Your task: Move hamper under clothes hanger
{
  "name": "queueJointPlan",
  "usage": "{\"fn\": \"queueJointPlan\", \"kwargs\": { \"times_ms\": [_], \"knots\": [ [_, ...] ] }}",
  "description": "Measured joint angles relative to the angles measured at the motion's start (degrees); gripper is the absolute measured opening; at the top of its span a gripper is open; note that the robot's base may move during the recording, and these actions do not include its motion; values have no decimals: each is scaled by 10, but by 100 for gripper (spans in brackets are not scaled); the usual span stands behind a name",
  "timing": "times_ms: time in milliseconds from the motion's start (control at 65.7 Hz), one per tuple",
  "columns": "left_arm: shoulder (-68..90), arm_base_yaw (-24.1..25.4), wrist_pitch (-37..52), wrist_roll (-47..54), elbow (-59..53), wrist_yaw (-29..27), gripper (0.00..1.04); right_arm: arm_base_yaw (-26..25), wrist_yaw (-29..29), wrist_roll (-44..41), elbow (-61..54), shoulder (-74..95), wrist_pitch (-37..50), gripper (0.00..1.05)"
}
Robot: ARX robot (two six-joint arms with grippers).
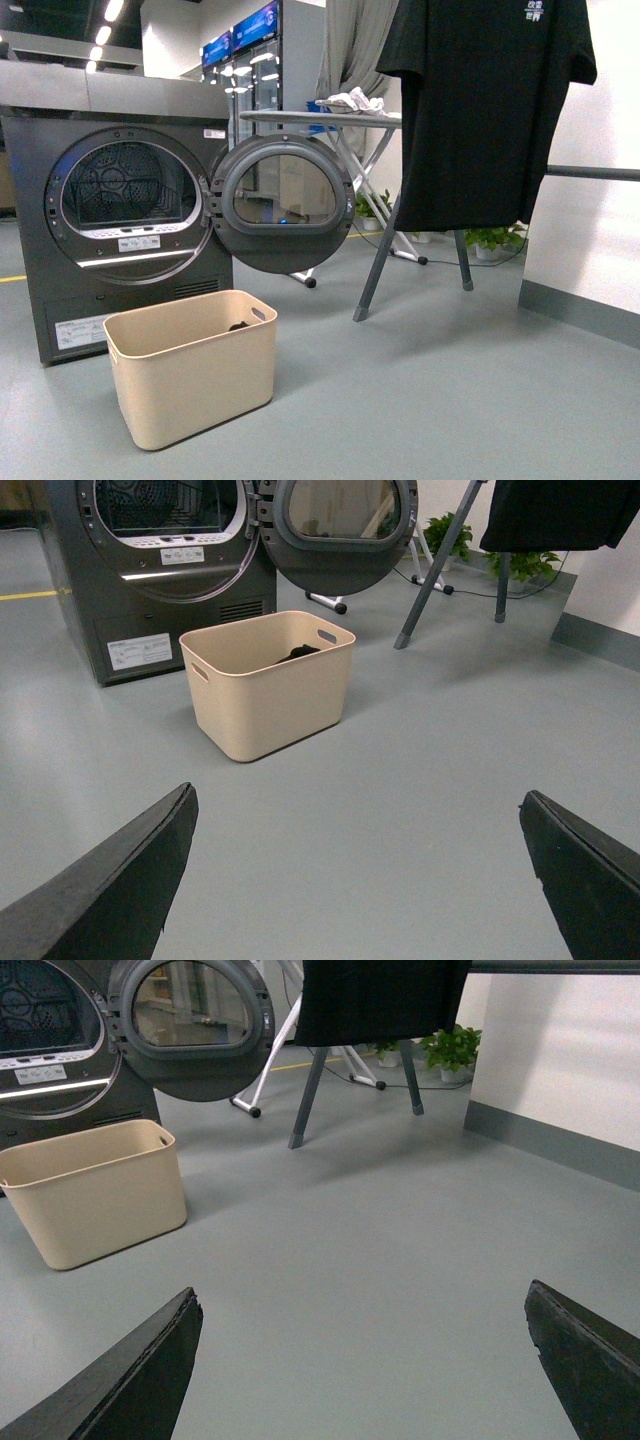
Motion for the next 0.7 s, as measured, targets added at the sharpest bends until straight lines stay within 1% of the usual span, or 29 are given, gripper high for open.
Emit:
{"fn": "queueJointPlan", "kwargs": {
  "times_ms": [700],
  "knots": [
    [0,0,0,0,0,0,98,0,0,0,0,0,0,97]
  ]
}}
